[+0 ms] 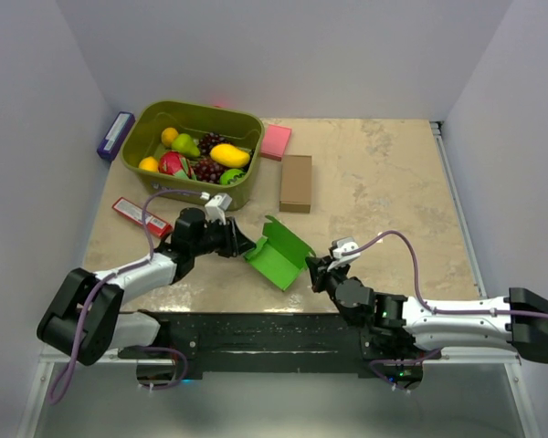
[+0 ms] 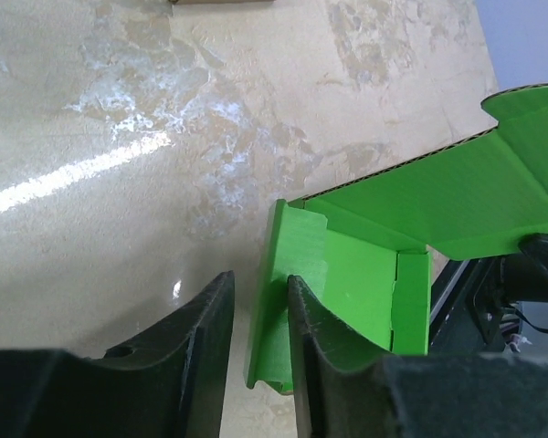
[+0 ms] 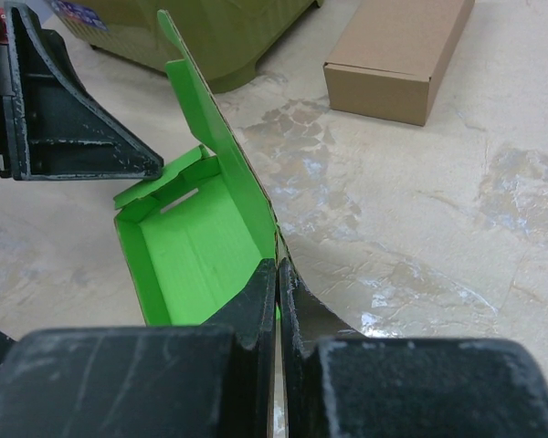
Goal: Fold the paper box
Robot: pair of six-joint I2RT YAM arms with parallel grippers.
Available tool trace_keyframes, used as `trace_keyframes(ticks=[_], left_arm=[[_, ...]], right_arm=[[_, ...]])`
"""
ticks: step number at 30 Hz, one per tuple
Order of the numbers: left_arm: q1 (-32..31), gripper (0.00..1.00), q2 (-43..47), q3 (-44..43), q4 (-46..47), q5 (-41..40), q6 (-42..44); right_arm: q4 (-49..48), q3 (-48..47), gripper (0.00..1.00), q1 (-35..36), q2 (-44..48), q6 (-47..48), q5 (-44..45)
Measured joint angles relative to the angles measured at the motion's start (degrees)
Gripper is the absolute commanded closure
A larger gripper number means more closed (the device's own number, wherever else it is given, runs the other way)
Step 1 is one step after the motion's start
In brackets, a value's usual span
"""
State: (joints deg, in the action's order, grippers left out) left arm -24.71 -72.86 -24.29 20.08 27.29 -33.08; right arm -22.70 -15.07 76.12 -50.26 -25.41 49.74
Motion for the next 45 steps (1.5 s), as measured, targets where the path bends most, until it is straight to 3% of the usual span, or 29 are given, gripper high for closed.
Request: trace_keyframes(ticks=[13, 24, 36, 45], left_arm=[[-0.68, 0.74, -4.42, 0.00, 1.99, 1.42, 1.46], [-7.93, 0.79, -8.66, -0.11, 0.90, -2.95, 4.44], [-15.26, 1.00, -10.14, -3.17, -1.46, -14.84, 8.07], [-25.90, 1.00, -10.36, -6.32, -6.12, -34.86, 9.88]], right_arm=[[-0.02, 0.00, 1.00, -0.02, -2.43, 0.02, -0.22], [-0.07, 0.00, 1.00, -0.02, -7.19, -0.09, -0.39], [-0.48, 0.00, 1.00, -0.13, -7.80, -0.11, 1.36], [0.39, -0.35, 1.00, -0.39, -9.27, -1.68, 3.89]])
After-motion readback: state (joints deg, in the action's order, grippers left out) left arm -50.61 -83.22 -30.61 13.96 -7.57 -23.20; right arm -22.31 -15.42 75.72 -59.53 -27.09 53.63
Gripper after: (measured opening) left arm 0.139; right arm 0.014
